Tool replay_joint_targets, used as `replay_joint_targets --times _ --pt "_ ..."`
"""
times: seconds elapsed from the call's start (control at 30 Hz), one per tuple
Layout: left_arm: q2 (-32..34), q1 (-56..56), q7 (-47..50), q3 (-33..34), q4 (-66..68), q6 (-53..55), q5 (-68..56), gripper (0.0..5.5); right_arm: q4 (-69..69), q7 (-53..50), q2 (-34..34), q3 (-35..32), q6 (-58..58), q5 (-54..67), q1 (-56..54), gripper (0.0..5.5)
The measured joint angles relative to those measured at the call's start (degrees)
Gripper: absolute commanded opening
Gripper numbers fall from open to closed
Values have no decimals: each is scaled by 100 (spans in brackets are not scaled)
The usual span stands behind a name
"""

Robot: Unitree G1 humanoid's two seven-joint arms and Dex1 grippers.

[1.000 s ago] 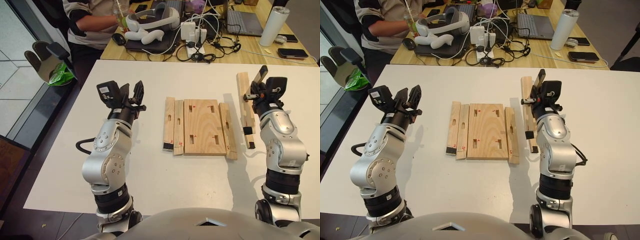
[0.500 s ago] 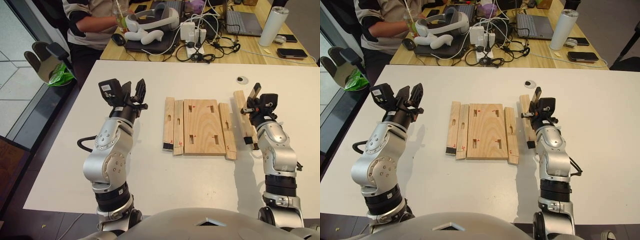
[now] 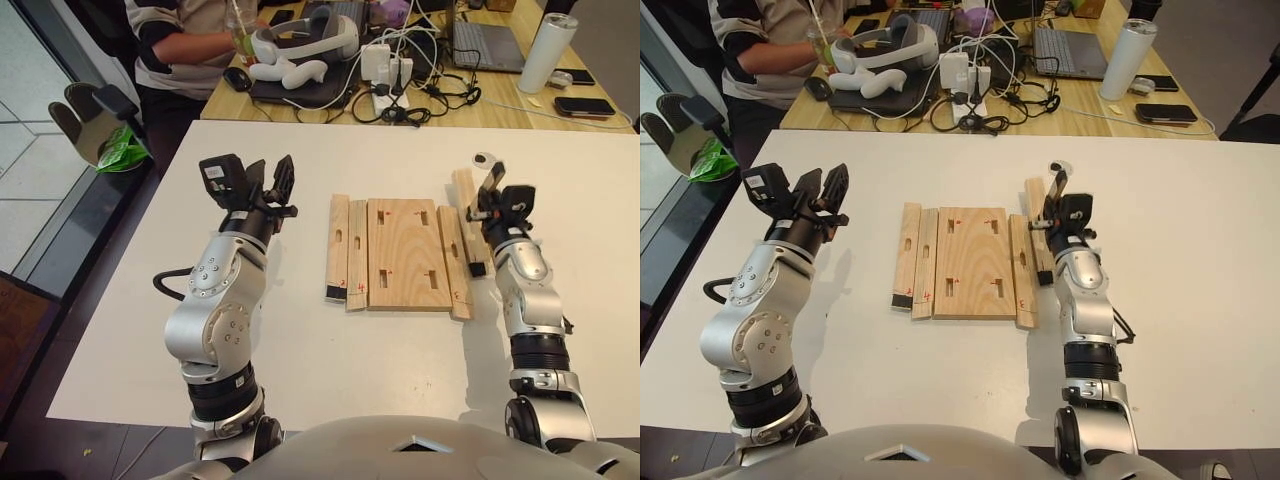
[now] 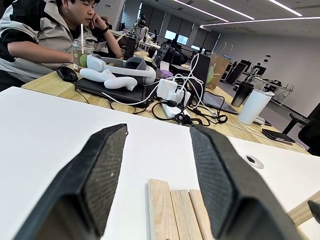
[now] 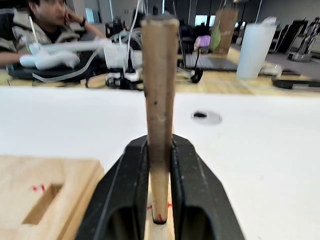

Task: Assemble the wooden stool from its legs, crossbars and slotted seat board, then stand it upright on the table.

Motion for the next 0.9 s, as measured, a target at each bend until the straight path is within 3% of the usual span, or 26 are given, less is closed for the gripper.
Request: replay_joint_targets --times 0.2,0.63,0.9 --pt "46 -2 -22 -20 -6 24 -99 231 1086 281 -199 2 -888 6 -234 40" --pt "47 -36 -6 -90 2 -1 -98 231 1227 151 -210 -58 -1402 24 -237 40" --pt "45 -46 12 -151 14 -15 -95 231 1208 62 -210 -21 -1427 -60 -110 180"
